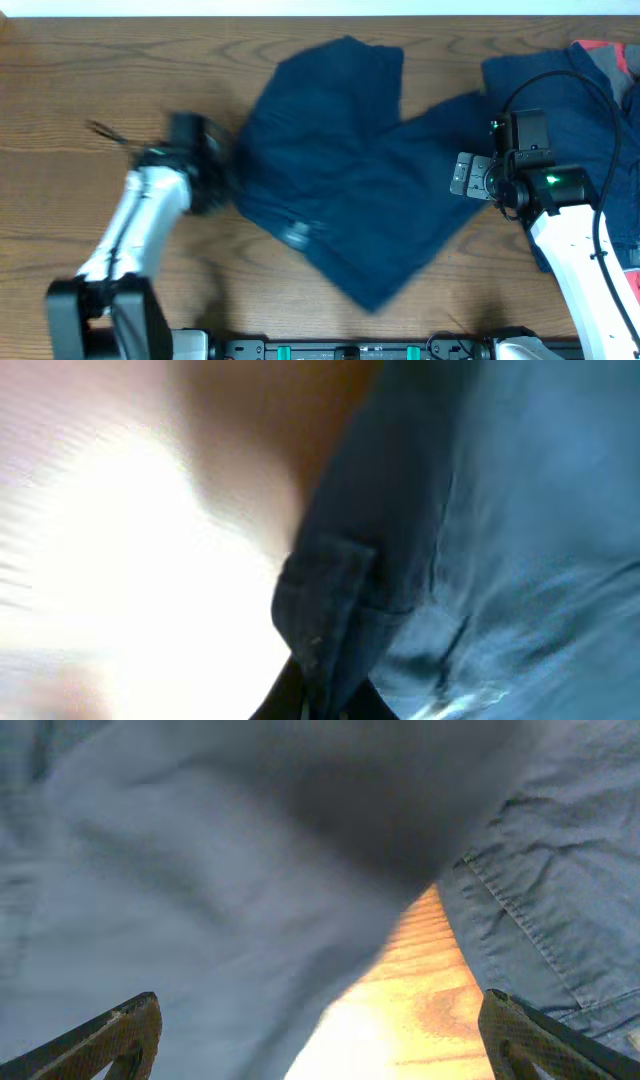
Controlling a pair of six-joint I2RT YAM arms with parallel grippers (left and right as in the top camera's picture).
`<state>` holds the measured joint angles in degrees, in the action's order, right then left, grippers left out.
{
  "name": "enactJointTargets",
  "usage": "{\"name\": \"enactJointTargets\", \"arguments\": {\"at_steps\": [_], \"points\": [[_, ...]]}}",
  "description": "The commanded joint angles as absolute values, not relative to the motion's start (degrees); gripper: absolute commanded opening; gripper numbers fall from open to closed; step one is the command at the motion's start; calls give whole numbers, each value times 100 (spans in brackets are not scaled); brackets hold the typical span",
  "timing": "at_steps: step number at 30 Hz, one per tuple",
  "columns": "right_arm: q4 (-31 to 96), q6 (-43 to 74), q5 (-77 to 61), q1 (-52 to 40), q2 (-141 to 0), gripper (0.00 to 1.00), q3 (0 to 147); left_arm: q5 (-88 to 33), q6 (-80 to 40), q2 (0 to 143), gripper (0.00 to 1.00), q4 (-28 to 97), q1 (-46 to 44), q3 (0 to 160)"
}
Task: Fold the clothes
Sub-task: 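Grasp the near-left corner of the shorts with the left gripper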
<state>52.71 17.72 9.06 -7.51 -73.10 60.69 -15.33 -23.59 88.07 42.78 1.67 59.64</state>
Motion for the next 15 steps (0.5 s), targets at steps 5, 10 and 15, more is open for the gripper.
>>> {"name": "enactJointTargets", "arguments": {"at_steps": [5,10,15], "points": [[5310,1708,996,-703,-7277,99,6106,-1422,-2021,8560,98,4956,1452,7470],[5485,1712,539,-703,-7279,99,6106,-2078,-2021,8571,98,6403,1343,7207],[5850,1990,-423,-705,-7358,99,6099,-2102,-2112,8571,98,7491,829,6567]]}}
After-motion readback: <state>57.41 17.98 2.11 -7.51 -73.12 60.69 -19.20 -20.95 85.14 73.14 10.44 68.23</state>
